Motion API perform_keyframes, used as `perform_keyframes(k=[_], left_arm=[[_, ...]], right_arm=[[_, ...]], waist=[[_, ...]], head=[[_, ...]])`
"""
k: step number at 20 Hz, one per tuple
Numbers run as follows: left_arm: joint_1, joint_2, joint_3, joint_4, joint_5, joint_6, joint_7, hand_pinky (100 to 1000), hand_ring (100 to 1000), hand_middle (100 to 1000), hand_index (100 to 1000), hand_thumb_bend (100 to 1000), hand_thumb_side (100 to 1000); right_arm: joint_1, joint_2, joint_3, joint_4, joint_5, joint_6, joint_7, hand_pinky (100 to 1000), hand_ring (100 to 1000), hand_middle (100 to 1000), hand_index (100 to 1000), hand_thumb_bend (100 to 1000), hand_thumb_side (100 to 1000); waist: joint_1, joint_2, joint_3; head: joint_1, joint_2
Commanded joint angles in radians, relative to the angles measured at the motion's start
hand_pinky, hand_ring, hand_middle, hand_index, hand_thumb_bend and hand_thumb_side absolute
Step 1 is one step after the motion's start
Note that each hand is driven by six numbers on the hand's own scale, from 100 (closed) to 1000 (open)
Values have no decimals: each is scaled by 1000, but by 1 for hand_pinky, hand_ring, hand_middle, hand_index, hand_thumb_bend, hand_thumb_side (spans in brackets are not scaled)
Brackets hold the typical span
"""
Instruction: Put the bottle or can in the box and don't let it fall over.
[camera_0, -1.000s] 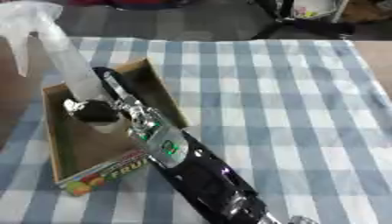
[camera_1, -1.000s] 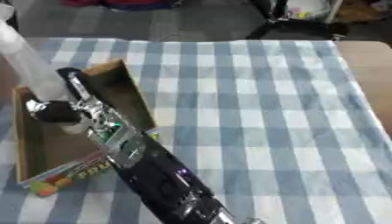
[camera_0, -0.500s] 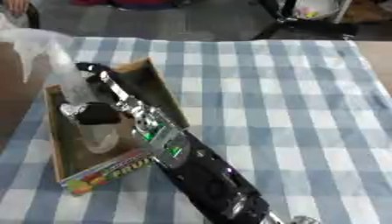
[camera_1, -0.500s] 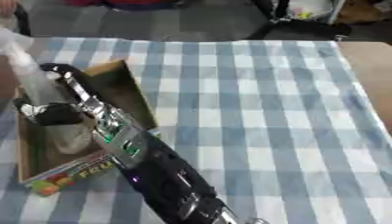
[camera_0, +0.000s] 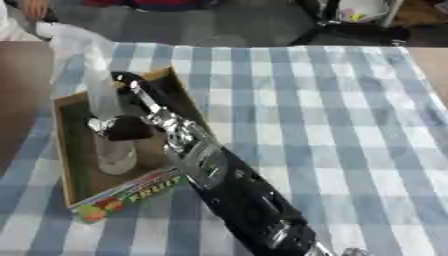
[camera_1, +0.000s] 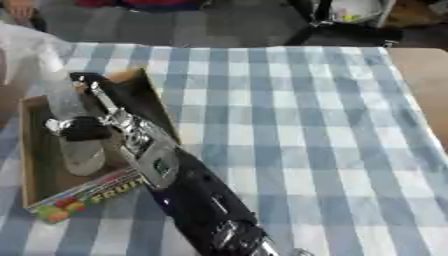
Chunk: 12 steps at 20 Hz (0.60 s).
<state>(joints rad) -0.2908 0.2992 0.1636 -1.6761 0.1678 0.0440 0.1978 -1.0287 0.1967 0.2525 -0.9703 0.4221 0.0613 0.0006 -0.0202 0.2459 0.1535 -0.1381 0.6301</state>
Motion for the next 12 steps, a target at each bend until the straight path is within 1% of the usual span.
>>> perform_keyframes(k=[1,2,3,4,12], left_arm=[[-2,31,7,-10,-3,-2,0,866,534,711,775,742,543],[0,32,7,-10,-3,-2,0,866,534,711,775,742,543],[1,33,8,-9,-4,-2,0,866,534,711,775,743,543],[2,34,8,-9,-4,-2,1,866,534,711,775,743,543],[11,40,14,-8,-7,-3,5,866,534,710,774,743,542]], right_arm=[[-10,-27,-5,-38,-35,14,-1,833,880,929,915,344,359],[-8,-36,-5,-45,-45,18,-1,833,880,929,915,343,360],[-6,-45,-6,-53,-54,22,-2,832,880,929,915,310,374],[-3,-55,-7,-63,-63,24,-3,832,879,929,915,342,360],[23,-138,-8,-159,-126,55,-10,825,873,925,909,345,350]], waist=[[5,-23,-3],[5,-24,-5],[5,-24,-7],[6,-24,-9],[5,-24,-20]], head=[[6,-7],[7,-7],[8,-6],[9,-5],[18,-5]])
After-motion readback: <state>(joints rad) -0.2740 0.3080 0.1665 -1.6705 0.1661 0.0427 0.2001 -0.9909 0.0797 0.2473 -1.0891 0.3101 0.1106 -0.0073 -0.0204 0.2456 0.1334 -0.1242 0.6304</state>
